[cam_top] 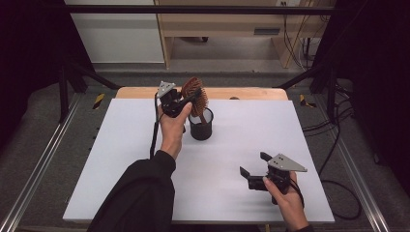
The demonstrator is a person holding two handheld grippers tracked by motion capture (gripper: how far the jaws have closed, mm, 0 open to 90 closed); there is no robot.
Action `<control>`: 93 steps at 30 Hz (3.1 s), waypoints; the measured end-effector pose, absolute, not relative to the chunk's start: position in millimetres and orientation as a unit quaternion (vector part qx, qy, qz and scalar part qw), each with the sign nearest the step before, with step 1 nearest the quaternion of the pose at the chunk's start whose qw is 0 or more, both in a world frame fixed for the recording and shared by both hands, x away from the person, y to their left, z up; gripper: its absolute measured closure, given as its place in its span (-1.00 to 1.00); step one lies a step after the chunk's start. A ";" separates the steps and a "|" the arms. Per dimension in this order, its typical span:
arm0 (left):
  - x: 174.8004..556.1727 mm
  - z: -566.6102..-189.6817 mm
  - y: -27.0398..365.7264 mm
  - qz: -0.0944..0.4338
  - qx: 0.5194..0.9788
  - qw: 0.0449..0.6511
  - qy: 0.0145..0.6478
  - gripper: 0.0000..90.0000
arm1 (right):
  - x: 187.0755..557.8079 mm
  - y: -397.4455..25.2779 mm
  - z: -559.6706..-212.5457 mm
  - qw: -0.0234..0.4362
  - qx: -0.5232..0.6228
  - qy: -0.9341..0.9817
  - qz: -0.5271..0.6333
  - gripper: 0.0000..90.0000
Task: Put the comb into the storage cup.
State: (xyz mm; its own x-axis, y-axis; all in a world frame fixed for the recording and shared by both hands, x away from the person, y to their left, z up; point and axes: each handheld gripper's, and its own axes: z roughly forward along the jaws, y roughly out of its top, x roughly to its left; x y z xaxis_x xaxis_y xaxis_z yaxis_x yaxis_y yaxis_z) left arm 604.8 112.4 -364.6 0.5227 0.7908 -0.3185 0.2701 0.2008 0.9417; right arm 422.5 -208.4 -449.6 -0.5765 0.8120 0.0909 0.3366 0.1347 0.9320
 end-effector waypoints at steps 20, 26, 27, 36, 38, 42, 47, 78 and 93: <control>611.0 -368.5 126.3 0.194 0.598 0.631 0.454 0.06 | 422.8 -207.3 -450.4 0.226 0.399 0.720 0.521 -0.90; 613.3 -369.8 131.5 0.194 0.600 0.626 0.459 0.02 | 423.1 -206.7 -450.9 0.227 0.398 0.721 0.520 -0.90; 613.6 -370.2 132.7 0.193 0.600 0.625 0.460 0.01 | 423.1 -206.5 -450.9 0.226 0.398 0.721 0.520 -0.90; 617.1 -373.4 139.2 0.192 0.599 0.622 0.467 -0.02 | 423.4 -206.0 -451.3 0.225 0.398 0.721 0.520 -0.90; 617.4 -373.8 140.1 0.192 0.599 0.621 0.468 -0.03 | 423.5 -205.9 -451.5 0.226 0.398 0.722 0.519 -0.90; 617.8 -374.1 140.7 0.192 0.599 0.621 0.467 -0.04 | 423.6 -205.9 -451.6 0.225 0.399 0.722 0.519 -0.90; 619.0 -375.2 141.6 0.194 0.600 0.618 0.469 -0.07 | 423.4 -205.7 -451.6 0.225 0.398 0.722 0.519 -0.90; 622.4 -380.2 152.7 0.193 0.601 0.619 0.468 -0.28 | 423.0 -204.4 -451.9 0.223 0.397 0.724 0.518 -0.90; 620.6 -380.8 151.1 0.207 0.600 0.613 0.471 -0.78 | 422.9 -204.6 -451.7 0.223 0.396 0.724 0.518 -0.90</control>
State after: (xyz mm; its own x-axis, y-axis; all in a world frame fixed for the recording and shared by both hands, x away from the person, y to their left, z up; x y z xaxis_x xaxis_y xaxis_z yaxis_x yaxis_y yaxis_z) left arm 620.6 151.1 -380.8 0.4713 0.8184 -0.3286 0.3121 0.1937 0.9301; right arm 422.9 -204.6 -451.7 -0.5865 0.8051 0.0880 0.3431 0.1485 0.9275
